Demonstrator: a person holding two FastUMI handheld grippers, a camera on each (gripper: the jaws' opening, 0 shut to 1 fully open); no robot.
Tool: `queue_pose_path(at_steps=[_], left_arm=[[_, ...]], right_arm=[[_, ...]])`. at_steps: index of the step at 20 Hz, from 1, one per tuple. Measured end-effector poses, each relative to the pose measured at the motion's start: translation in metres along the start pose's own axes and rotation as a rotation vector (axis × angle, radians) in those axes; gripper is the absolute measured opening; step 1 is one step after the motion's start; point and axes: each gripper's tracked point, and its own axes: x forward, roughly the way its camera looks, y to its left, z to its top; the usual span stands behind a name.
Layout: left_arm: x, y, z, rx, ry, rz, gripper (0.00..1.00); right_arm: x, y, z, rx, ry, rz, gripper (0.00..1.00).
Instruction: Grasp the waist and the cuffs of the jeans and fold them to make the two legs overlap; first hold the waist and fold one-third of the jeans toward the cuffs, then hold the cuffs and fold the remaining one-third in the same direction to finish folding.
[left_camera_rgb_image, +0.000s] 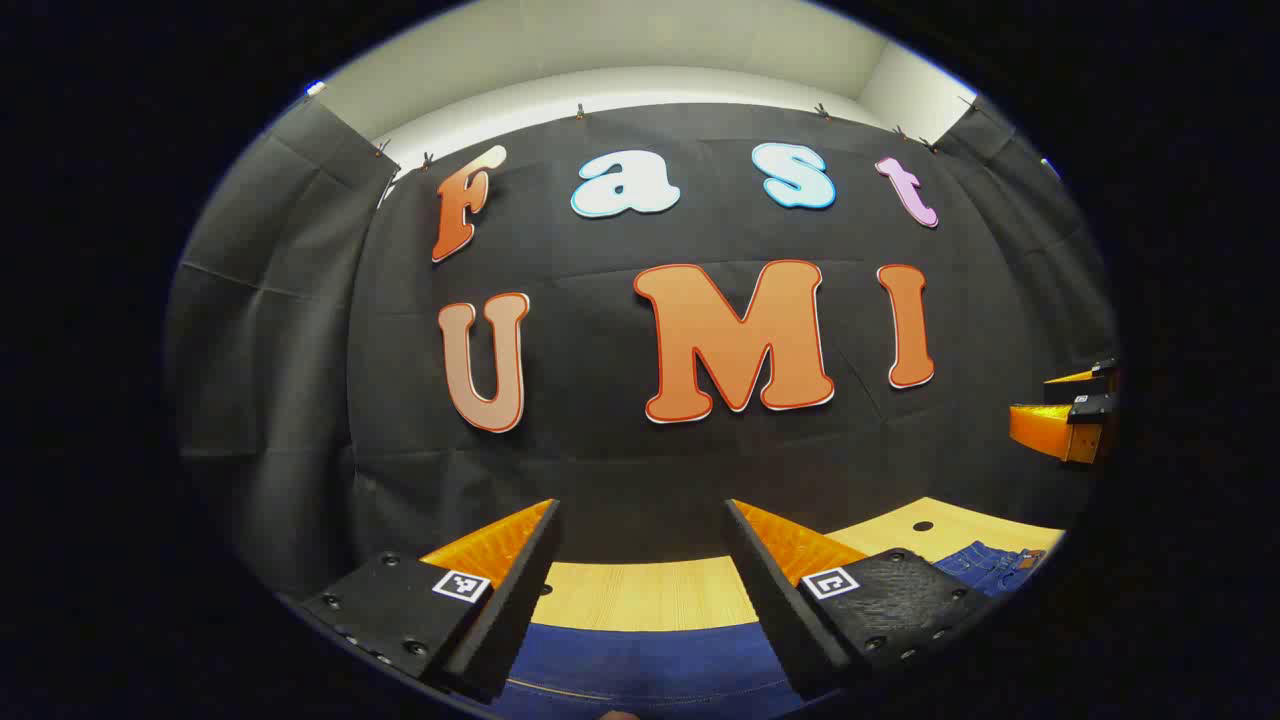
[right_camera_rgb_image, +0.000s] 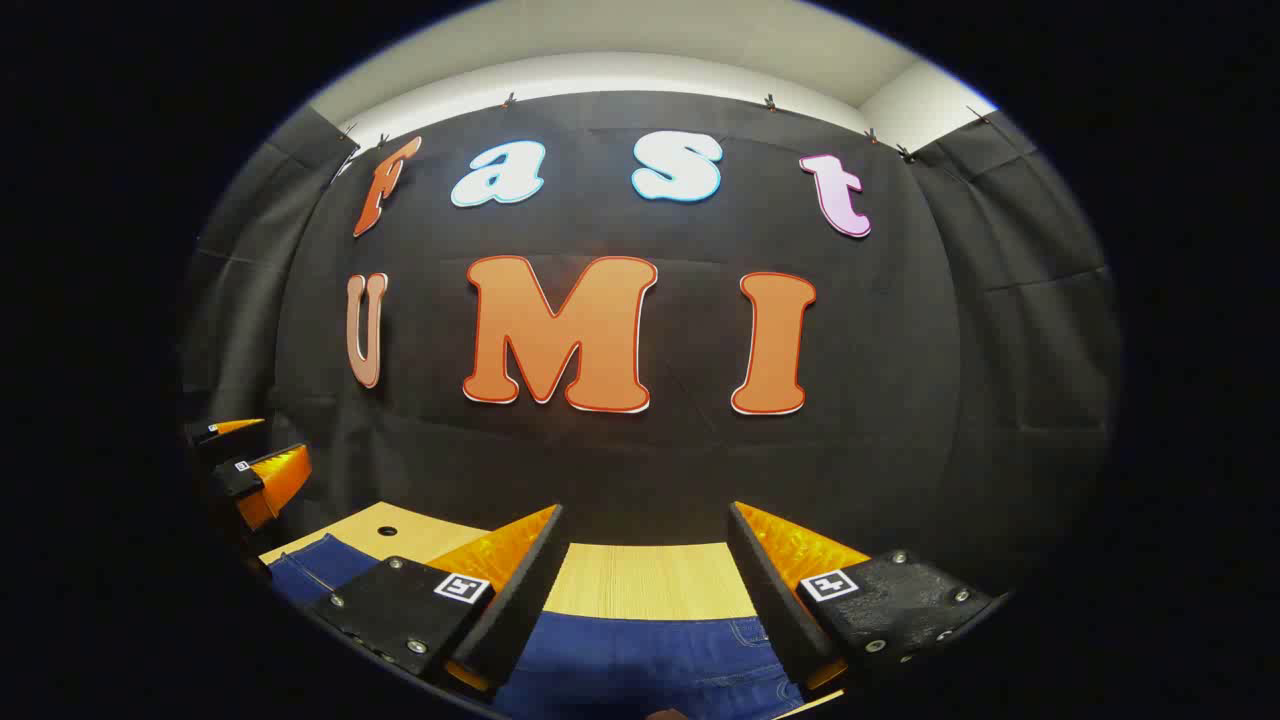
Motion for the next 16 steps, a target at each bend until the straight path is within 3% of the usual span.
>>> queue_pose_path(at_steps=[1,7,8,9,10,16], left_arm=[[0.0,0.001,0.0,0.0,0.002,0.0,0.97],[-0.008,0.0,0.01,0.028,-0.02,0.005,0.97],[-0.008,-0.002,0.005,0.025,-0.011,0.003,0.98],[-0.008,-0.003,0.004,0.024,-0.003,0.001,1.0],[-0.008,-0.002,0.002,0.024,0.002,0.004,0.98],[-0.009,0.005,0.003,0.032,-0.001,0.016,1.0]], right_arm=[[-0.001,0.0,0.0,-0.002,0.003,0.001,0.97],[-0.004,-0.004,0.0,-0.016,-0.002,-0.006,0.97],[-0.004,-0.003,-0.001,-0.015,0.0,-0.004,0.94],[-0.004,-0.003,-0.001,-0.012,0.002,-0.002,0.97],[-0.005,-0.003,-0.002,-0.011,0.005,-0.001,0.94],[-0.006,-0.007,-0.006,-0.009,0.016,-0.009,0.97]])
